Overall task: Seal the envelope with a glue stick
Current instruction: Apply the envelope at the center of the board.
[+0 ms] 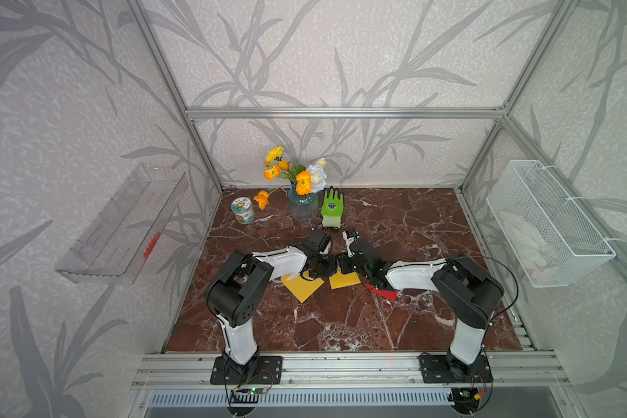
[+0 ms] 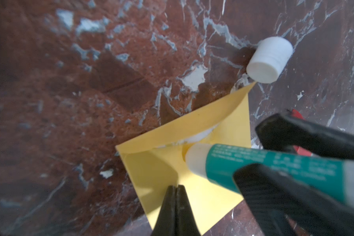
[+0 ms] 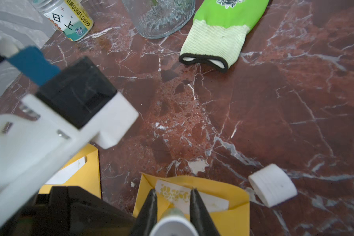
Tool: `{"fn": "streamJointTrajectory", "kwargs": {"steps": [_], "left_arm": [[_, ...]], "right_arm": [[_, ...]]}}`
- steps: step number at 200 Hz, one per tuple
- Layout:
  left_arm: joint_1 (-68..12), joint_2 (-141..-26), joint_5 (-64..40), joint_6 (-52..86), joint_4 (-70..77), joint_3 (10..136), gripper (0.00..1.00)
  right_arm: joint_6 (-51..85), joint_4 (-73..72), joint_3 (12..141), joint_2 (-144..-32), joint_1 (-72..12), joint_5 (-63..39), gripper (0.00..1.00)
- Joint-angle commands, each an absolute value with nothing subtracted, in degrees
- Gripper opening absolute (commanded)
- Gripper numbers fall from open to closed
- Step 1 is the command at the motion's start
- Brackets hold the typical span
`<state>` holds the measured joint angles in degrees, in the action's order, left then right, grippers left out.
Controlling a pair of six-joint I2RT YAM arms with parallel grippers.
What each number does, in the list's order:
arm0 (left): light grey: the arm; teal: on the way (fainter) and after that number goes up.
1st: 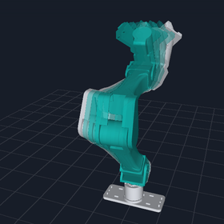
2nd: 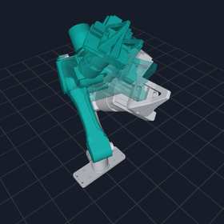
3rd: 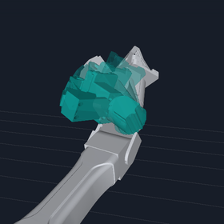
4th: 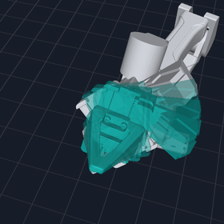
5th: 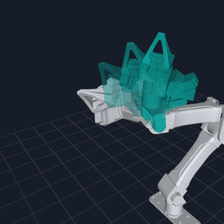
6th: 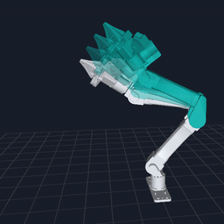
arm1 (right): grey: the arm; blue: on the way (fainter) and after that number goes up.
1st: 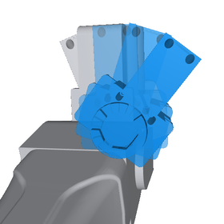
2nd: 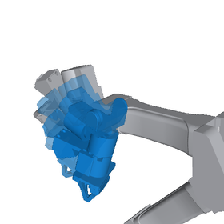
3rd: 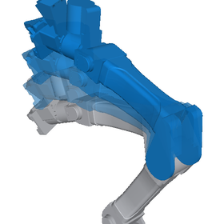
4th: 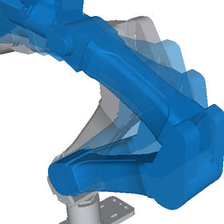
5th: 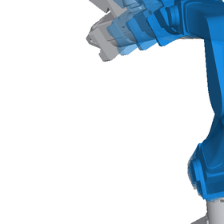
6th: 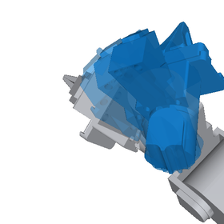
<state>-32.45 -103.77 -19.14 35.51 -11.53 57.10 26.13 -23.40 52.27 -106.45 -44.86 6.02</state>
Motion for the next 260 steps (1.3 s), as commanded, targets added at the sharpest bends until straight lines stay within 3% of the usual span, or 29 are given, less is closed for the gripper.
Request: {"fn": "streamJointTrajectory", "kwargs": {"steps": [1, 54, 149, 260], "left_arm": [[-31.94, -105.61, -18.02, 34.19, -13.89, 55.64, 0.00], [-31.60, -105.89, -17.84, 34.25, -13.93, 55.22, 0.00], [-31.15, -107.17, -18.28, 34.86, -12.75, 53.25, 0.00], [-30.98, -107.06, -18.70, 35.33, -12.13, 51.95, 0.00]], "right_arm": [[25.32, -22.45, 53.43, -107.62, -45.84, 8.88, 0.00], [18.67, -17.00, 53.43, -106.46, -49.71, 16.16, 0.00], [22.10, -6.57, 57.30, -107.01, -50.25, 24.15, 0.00], [23.91, -4.68, 55.29, -103.73, -48.62, 24.66, 0.00]]}}
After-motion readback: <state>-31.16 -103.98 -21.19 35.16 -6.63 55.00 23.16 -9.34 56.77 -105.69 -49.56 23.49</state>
